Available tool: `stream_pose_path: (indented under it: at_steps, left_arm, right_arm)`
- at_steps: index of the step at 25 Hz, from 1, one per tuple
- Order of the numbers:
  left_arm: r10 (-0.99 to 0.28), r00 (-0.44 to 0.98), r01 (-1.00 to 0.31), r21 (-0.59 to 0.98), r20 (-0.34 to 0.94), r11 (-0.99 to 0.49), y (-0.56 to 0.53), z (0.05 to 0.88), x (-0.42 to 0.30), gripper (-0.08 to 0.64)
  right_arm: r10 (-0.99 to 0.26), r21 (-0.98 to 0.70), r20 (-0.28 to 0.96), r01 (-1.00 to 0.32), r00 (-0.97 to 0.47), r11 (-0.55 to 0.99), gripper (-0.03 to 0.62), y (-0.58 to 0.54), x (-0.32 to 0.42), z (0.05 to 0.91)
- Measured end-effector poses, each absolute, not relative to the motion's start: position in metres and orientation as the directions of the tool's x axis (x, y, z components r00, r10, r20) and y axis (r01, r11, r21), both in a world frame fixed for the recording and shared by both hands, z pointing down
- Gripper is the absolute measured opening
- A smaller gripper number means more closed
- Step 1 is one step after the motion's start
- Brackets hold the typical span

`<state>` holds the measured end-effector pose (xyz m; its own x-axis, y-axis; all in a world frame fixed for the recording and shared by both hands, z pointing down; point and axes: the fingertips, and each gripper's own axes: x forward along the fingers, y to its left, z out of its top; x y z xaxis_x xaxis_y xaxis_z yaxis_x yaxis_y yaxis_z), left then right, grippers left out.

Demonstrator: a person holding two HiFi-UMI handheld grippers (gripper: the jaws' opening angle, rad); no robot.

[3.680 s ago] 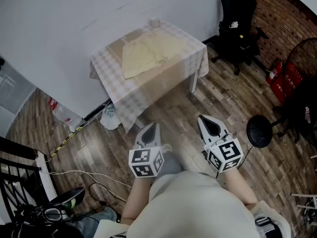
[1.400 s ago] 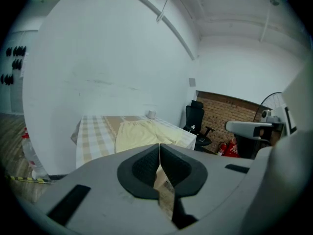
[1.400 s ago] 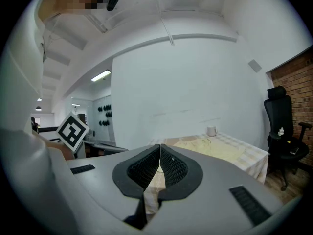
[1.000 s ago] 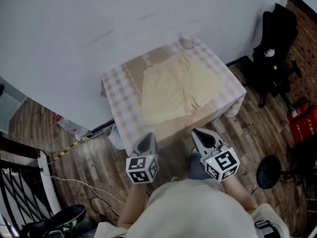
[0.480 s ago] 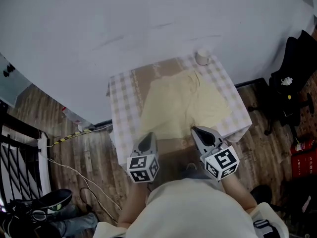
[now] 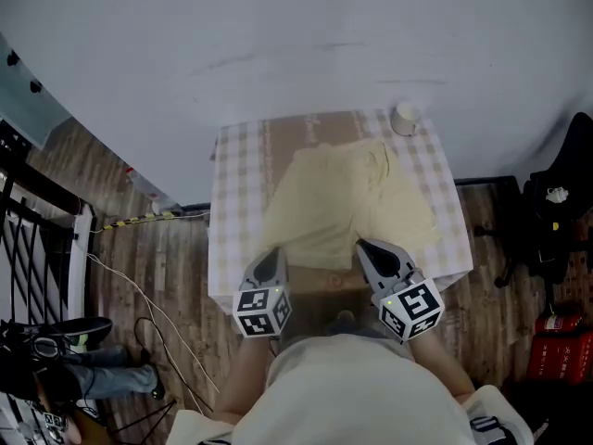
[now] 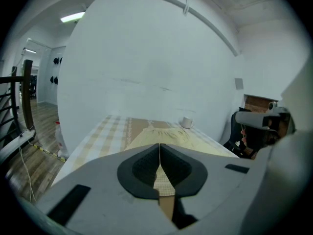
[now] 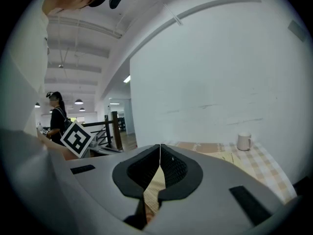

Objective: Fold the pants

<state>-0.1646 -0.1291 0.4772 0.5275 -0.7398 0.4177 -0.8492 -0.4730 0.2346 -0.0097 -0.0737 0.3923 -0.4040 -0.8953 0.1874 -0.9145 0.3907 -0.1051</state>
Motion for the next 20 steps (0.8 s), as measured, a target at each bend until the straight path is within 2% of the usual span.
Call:
stream_pose_path:
  at_steps: [8,20]
  left_arm:
    - [-0.79,0.396,-0.918,0.212,0.469,-0.335,-0.135,0.505,-0.189,0.005]
    - [-0.741,0.28,-0.96,0.182,0.61,-0.213,-0.142,0.568,-0.243,0.005]
  right_arm:
    - [-0.833,-0.142,0.222,-0.862,-0.506,0.486,0.002,-0.085,-0.013,0.408]
    - [-0.775,-0.17,0.281,-0.824,-0.567,0.541,0.002,-0.1,-0.052,0.426]
